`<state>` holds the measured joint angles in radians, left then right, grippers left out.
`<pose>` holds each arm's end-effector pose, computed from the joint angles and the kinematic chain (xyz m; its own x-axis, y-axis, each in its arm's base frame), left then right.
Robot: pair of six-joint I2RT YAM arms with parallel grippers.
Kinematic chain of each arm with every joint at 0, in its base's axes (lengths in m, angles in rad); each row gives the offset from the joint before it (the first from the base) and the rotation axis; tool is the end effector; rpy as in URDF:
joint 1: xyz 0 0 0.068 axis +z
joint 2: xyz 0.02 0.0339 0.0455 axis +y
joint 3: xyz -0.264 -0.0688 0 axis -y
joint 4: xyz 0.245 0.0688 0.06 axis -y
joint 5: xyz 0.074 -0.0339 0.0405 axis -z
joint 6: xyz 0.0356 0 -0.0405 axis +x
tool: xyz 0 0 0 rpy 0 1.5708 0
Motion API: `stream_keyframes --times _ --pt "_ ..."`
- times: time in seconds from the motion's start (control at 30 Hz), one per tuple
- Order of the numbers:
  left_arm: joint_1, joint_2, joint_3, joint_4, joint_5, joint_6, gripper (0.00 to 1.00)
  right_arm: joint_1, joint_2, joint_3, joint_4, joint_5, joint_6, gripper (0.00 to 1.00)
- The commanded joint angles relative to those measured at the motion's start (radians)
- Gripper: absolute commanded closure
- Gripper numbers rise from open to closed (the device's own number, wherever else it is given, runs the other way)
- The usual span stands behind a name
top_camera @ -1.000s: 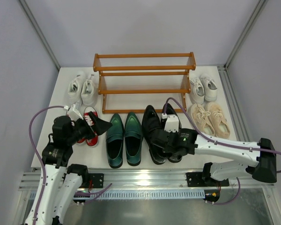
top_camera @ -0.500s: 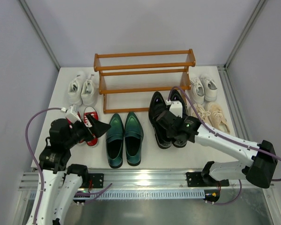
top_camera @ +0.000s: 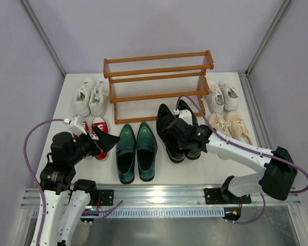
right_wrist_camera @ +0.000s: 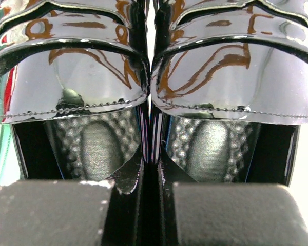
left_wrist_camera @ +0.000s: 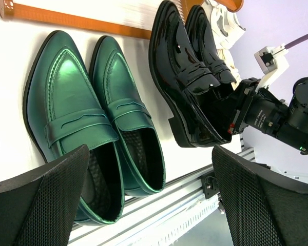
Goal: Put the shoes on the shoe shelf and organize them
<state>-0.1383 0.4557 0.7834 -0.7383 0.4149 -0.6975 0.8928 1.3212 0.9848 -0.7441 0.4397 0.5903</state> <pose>0.0904 -0.0271 0.3228 -0.6192 -0.5073 -0.5994 0.1233 0.6910 -0.7122 0.1723 0.1898 0.2514 -0.7820 -0.1680 -0.6002 -0.1730 0.9837 -0.0499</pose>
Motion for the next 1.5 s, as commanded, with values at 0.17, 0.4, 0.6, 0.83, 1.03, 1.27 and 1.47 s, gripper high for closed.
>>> stream_keyframes --times 0.17,0.4,0.6,0.83,1.03,1.27,1.47 --pt "-0.004 0.011 0.027 0.011 0.013 0.010 0.00 -0.080 0.071 0.115 0.255 0.143 -0.170 0.96" --pt "-0.004 -0.012 0.036 -0.013 -0.002 0.013 0.00 -0.196 0.187 0.173 0.422 0.077 -0.312 0.96" --pt "-0.004 -0.011 0.043 -0.019 -0.005 0.013 0.00 -0.307 0.277 0.293 0.471 -0.025 -0.339 0.96" --pt "-0.004 -0.009 0.039 -0.015 -0.005 0.012 0.00 -0.382 0.418 0.440 0.459 -0.097 -0.349 0.96" --pt "-0.004 -0.009 0.040 -0.022 -0.011 0.018 0.00 -0.422 0.503 0.526 0.470 -0.133 -0.353 0.96" --pt "-0.004 -0.018 0.054 -0.039 -0.016 0.026 0.00 -0.457 0.535 0.568 0.477 -0.174 -0.363 0.96" --pt "-0.004 -0.022 0.057 -0.045 -0.013 0.023 0.00 -0.474 0.555 0.592 0.485 -0.233 -0.394 0.96"
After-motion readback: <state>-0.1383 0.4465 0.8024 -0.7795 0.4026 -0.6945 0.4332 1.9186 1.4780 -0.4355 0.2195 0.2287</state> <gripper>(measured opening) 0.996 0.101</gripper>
